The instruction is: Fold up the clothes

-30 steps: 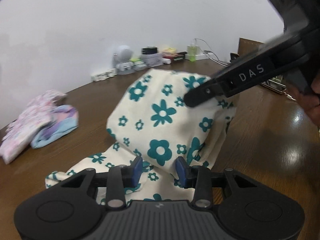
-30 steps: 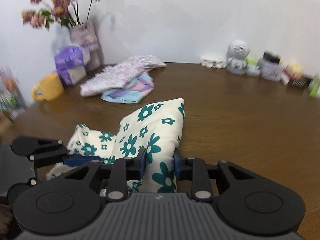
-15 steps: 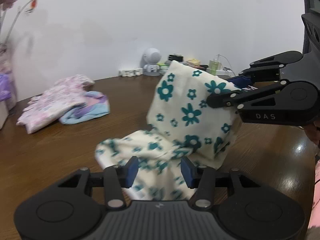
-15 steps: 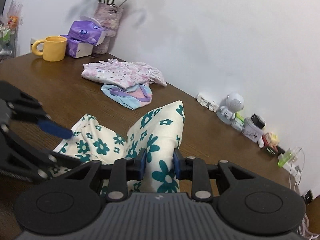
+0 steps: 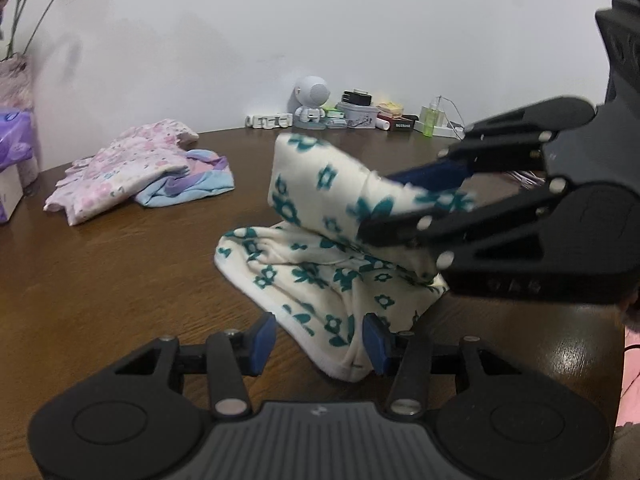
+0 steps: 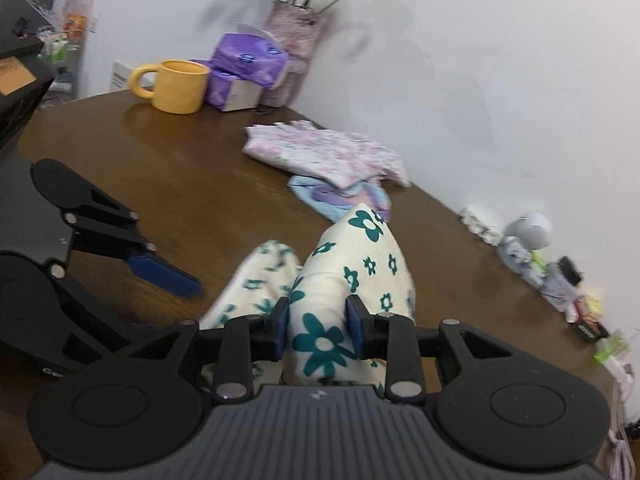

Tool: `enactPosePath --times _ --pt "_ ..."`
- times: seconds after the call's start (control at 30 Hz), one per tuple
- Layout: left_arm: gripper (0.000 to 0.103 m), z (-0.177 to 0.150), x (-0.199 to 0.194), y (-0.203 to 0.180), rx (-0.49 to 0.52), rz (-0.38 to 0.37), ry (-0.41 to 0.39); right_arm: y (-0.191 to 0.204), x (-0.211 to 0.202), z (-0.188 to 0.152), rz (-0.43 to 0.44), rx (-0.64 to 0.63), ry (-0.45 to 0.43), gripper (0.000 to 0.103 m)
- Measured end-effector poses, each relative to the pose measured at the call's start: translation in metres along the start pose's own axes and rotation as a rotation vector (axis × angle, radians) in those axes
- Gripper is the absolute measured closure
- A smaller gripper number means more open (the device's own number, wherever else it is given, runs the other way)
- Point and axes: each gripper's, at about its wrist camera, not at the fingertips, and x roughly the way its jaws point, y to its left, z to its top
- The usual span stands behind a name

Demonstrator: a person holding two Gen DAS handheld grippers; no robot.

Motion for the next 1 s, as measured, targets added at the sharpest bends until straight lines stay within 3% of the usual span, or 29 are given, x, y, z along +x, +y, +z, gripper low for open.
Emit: enactPosePath --times 0.37,0.53,0.63,0.77,0.87,1.0 --pt "0.054 -0.013 -0.018 0.021 -0.09 0.044 -0.041 0.011 0.019 0.0 0.139 0.063 -0.011 0.07" --pt "0.054 -0.013 -0.024 0.028 -0.131 0.041 -0.061 -0.013 0.003 -0.005 0.234 0.215 -0.091 0.069" --pt "0.054 -0.007 -0.031 0.025 -0.147 0.024 -0.107 -0.043 -0.013 -0.016 0.217 0.323 -0.14 0.069" --pt "0.054 0.005 -0.035 0.011 -0.134 -0.007 -0.173 -0.081 -0.013 -0.041 0.143 0.452 -0.114 0.069" --pt "0.058 0.015 -0.025 -0.007 -0.081 -0.002 -0.174 -0.097 -0.004 -0.058 0.178 0.542 -0.099 0.07" --pt "0.062 0.021 -0.017 -0.021 -0.031 0.023 -0.154 -0.096 -0.002 -0.07 0.219 0.539 -0.121 0.071"
